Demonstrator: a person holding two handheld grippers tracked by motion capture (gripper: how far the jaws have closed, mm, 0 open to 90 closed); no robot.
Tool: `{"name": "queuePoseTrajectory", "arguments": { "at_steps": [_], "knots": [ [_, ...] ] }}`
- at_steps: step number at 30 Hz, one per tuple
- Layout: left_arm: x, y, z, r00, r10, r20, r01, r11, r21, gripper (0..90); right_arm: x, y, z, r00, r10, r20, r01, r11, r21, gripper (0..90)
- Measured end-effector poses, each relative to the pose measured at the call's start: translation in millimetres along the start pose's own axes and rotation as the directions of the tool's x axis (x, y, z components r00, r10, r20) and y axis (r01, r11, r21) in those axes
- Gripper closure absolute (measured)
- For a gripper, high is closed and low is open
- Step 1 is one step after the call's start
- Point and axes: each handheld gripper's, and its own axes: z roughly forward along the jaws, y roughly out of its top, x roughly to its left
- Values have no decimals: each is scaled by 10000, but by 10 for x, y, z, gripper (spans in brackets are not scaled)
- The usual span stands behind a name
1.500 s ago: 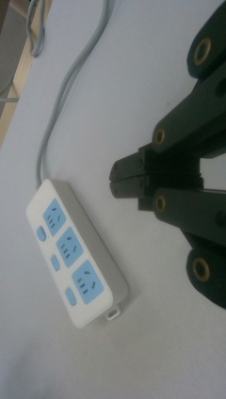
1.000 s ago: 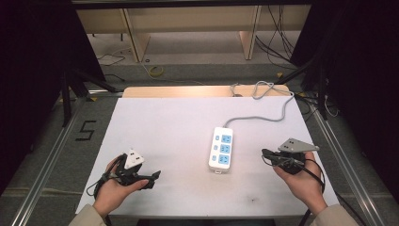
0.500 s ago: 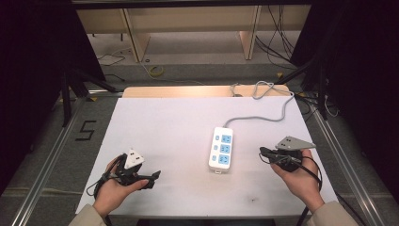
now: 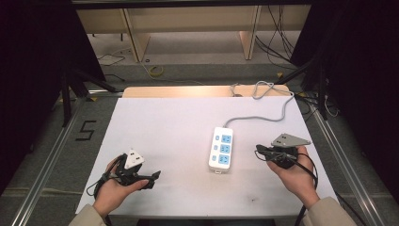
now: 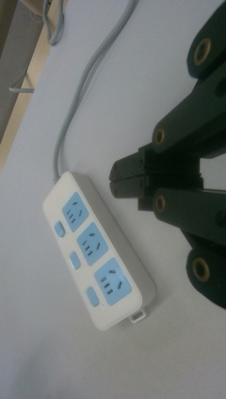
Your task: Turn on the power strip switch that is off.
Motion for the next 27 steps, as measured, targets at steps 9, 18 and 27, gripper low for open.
{"name": "queuePoseTrajectory", "arguments": {
  "at_steps": [9,18,27],
  "knots": [
    [1,2,-1,10000,-23,11,23,10000,-1,155,20,52,53,9999,-39,-98,38,10000,-39,900],
    [1,2,1,10000,-8,3,8,10000,0,155,38,109,120,9998,-83,-173,82,9999,-60,900],
    [-3,2,5,10000,17,2,-17,10000,0,155,57,162,175,9997,-174,-196,172,9998,-94,900]
  ]
}}
